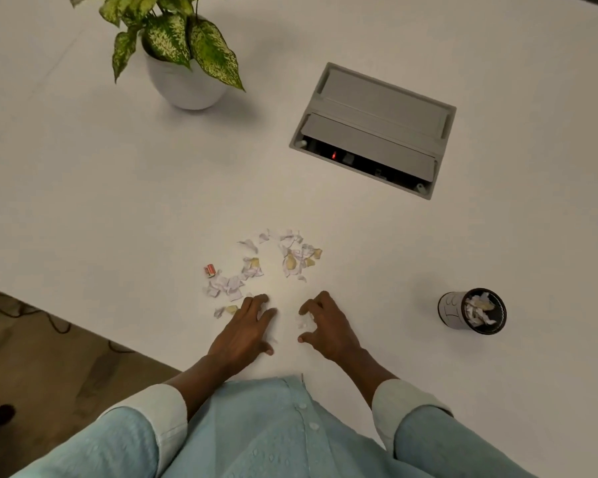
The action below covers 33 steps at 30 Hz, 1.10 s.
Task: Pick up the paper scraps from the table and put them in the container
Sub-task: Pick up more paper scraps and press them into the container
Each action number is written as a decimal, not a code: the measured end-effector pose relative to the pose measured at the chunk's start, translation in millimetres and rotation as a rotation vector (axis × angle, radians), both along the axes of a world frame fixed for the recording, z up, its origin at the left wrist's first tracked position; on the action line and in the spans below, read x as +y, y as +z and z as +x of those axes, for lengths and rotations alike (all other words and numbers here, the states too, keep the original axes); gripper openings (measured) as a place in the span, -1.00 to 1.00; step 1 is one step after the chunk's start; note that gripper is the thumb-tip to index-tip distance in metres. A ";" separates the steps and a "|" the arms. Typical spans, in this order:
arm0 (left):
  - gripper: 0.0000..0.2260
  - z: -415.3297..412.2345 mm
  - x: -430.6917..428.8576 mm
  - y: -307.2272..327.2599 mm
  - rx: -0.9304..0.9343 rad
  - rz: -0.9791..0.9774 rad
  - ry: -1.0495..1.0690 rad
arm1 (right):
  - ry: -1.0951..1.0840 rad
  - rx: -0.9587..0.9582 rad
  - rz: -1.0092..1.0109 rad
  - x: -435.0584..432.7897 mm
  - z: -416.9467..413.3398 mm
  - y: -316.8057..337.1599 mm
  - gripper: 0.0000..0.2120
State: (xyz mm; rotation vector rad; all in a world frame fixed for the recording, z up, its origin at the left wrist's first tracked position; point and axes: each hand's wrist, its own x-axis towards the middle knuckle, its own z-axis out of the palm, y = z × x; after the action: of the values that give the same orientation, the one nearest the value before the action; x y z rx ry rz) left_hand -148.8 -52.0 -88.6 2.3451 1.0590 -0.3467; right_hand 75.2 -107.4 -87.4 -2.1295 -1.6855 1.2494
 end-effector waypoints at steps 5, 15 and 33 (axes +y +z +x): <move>-0.63 3.9 -4.4 -2.2 -0.128 0.074 0.016 | 0.101 -0.014 0.042 2.2 -10.4 -3.3 -0.84; -0.80 33.0 -4.9 9.2 -0.245 0.035 0.140 | -0.161 -0.026 -0.049 -6.3 -3.2 3.6 -0.88; -0.89 199.1 -2.2 87.0 -0.687 -0.318 0.598 | -1.073 0.342 0.178 -72.0 118.4 89.7 -0.86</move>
State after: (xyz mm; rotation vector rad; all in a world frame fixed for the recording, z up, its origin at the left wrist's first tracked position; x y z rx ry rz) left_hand 50.4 -54.2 -1.6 1.5677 1.1645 0.4538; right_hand 193.6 -179.4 2.3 -2.0232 -0.3378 0.9491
